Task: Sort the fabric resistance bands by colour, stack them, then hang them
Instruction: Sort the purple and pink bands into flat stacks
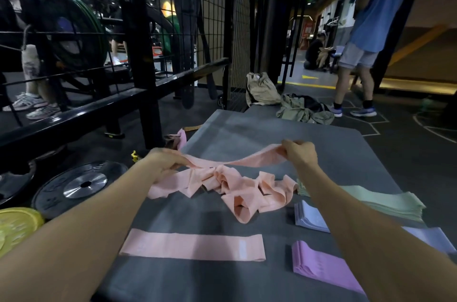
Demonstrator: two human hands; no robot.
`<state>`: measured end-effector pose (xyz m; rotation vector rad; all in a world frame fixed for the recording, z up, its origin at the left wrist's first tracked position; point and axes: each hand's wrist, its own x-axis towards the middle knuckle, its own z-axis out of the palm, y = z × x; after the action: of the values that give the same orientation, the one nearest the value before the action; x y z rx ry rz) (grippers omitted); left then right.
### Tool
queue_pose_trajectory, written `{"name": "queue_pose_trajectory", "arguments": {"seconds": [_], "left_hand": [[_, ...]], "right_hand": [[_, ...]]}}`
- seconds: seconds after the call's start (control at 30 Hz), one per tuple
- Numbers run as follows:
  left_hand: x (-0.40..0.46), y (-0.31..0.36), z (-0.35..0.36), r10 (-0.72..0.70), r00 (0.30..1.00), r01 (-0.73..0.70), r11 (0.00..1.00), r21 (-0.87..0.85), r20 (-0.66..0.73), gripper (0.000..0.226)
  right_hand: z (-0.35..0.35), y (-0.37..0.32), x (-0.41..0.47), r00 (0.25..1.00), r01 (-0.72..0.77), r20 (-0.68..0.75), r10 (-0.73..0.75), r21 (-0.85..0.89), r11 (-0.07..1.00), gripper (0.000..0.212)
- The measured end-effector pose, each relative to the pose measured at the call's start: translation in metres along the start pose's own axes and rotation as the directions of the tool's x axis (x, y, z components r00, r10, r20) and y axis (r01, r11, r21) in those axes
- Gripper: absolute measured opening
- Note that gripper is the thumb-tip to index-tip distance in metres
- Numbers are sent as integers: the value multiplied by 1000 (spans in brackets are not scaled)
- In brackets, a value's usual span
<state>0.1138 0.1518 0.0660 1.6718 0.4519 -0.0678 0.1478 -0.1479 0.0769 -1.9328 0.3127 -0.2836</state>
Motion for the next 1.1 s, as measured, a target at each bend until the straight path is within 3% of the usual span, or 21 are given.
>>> {"name": "queue_pose_trajectory", "arguments": {"seconds": [0.03,0.1,0.23,0.4,0.53,0.7,0.8,0.9,1.0,1.1], "left_hand": [[-1,-3,-3,-6,1000,6,1000,-1,-13,66],[-8,-9,-6,-2,998,-2,998,-69,-59,34],[-30,-21,-11,-35,995,21,989,-149,-93,14],[-60,-39,-34,-213,977,214,951,-224,32,12],[-71,-56,-43,-228,968,247,936,-250,103,20],[-76,-80,-44,-192,980,191,981,-20,-57,3],[-79,-89,-45,-107,985,124,985,122,-139,15],[-76,-99,-48,-43,985,62,992,109,-165,32],[-69,-110,-56,-63,971,88,991,98,-229,27],[-64,-122,-63,-34,960,98,971,220,-278,22]], "right_hand": [[-1,3,-2,1000,4,18,-4,-4,1000,24],[-1,8,-10,998,21,68,-16,-76,997,21],[-3,15,-31,993,83,99,-61,-244,966,17],[-9,24,-56,994,87,81,-66,-286,954,21],[-5,31,-76,993,107,86,-84,-303,947,26],[0,37,-99,990,133,94,-106,-348,928,31],[3,43,-104,988,139,113,-105,-361,922,32],[8,52,-107,989,111,129,-70,-351,930,34],[12,57,-115,990,78,133,-39,-300,951,27],[19,68,-122,983,50,184,19,-365,929,33]]}}
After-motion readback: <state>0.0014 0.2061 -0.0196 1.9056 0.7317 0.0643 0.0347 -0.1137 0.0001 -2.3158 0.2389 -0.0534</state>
